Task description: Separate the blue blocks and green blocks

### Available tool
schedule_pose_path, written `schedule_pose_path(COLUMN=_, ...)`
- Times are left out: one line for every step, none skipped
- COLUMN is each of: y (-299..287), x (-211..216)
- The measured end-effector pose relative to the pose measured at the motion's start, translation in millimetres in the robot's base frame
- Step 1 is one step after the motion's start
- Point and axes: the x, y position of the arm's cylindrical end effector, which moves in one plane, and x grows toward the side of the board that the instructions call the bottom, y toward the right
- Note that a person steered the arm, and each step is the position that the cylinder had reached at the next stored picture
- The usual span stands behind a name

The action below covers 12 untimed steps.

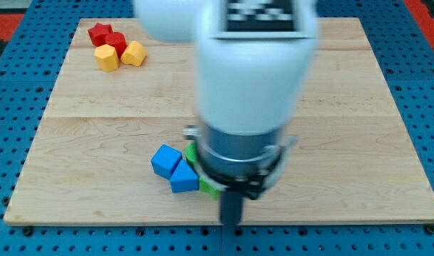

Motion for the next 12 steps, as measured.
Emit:
schedule_pose_path(y=-14, x=-24)
schedule_pose_path(y=-28, x=-42)
schedule_pose_path(y=-52, x=-45)
schedule_pose_path(y=-93, x=-55)
schedule_pose_path(y=-113, x=-87)
schedule_pose_path(y=-113, x=-96)
schedule_pose_path(y=-127, x=-87)
schedule_pose_path(y=-128, x=-47)
schedule_pose_path(y=-120, x=-47)
schedule_pose_path(y=-86, x=-47)
schedule_pose_path(y=-82, x=-47)
schedule_pose_path(y=-63, x=-47)
